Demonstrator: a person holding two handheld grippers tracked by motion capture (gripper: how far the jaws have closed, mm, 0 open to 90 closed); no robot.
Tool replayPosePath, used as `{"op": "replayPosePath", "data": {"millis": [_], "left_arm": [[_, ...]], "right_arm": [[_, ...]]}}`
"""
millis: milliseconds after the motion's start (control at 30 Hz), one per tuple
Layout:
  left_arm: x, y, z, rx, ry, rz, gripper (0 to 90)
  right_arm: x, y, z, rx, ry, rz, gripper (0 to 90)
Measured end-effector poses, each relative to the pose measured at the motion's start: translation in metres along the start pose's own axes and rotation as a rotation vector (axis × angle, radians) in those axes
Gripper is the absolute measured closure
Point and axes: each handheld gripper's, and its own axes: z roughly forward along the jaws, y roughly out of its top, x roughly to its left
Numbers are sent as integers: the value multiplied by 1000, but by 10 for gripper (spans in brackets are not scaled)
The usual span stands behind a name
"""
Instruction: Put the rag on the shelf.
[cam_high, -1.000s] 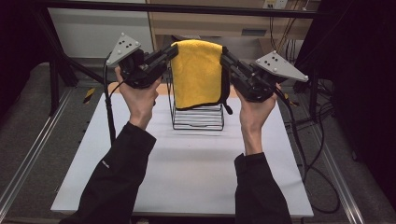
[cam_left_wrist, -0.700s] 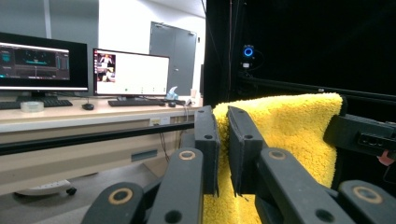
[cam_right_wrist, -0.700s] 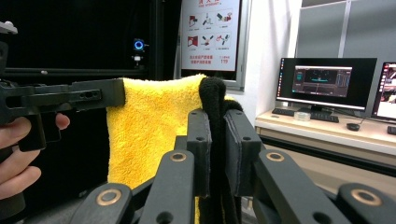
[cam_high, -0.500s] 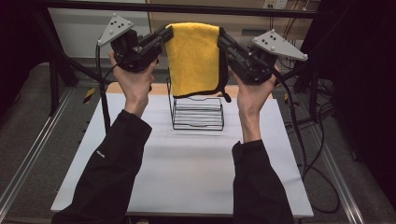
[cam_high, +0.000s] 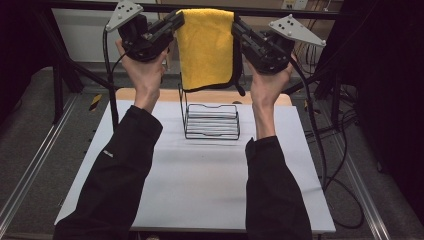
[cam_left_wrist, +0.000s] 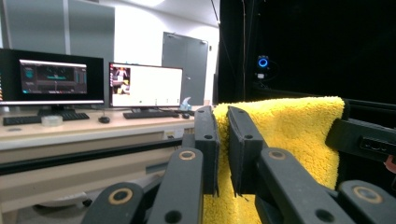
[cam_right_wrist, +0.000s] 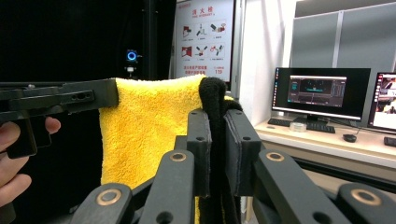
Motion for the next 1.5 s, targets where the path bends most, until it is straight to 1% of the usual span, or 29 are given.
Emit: {"op": "replayPosePath", "data": {"millis": [67,133,267,300,367,500,533,667,800,900,967,1067,1100,1133,1200,1300,1400,1433,1500], "left_arm": [[2,3,4,-7,7,-1,827],[4,6,8,-1,17,15,827],[6,6,16,7,27,33,827],[8,5,18,8,27,27,827],[10,4,22,12,30,18,827],[17,1,31,28,47,32,827],[19,0,33,30,48,25,827],[27,-5,39,48,58,23,827],[34,-9,42,53,59,8,826],[38,-14,43,72,58,22,826],[40,-19,43,83,52,16,826],[42,-29,41,98,47,26,826],[43,-32,41,110,45,22,826],[44,-35,40,113,40,14,826],[43,-41,38,118,31,17,826],[42,-48,36,127,13,17,826],[38,-57,33,138,-5,23,826],[37,-60,31,143,-10,29,825],[35,-64,29,145,-20,29,825]], "right_arm": [[-2,2,3,-2,1,1,815],[-4,3,7,-5,1,5,815],[-9,4,14,-4,-4,8,814],[-10,3,15,-3,-4,9,814],[-13,2,18,-2,-4,5,814],[-17,-2,27,7,-4,2,814],[-18,-3,30,12,-5,1,813],[-24,-6,40,35,-8,3,813],[-26,-10,50,44,-7,7,813],[-27,-15,53,48,-1,-3,813],[-29,-21,56,59,-1,2,812],[-29,-31,56,74,5,3,812],[-30,-34,56,80,6,4,812],[-30,-38,56,89,6,9,811],[-30,-44,54,93,13,8,811],[-32,-52,48,101,19,11,810],[-34,-59,42,110,17,31,809],[-34,-61,40,117,19,32,809],[-34,-65,36,122,21,26,809]]}}
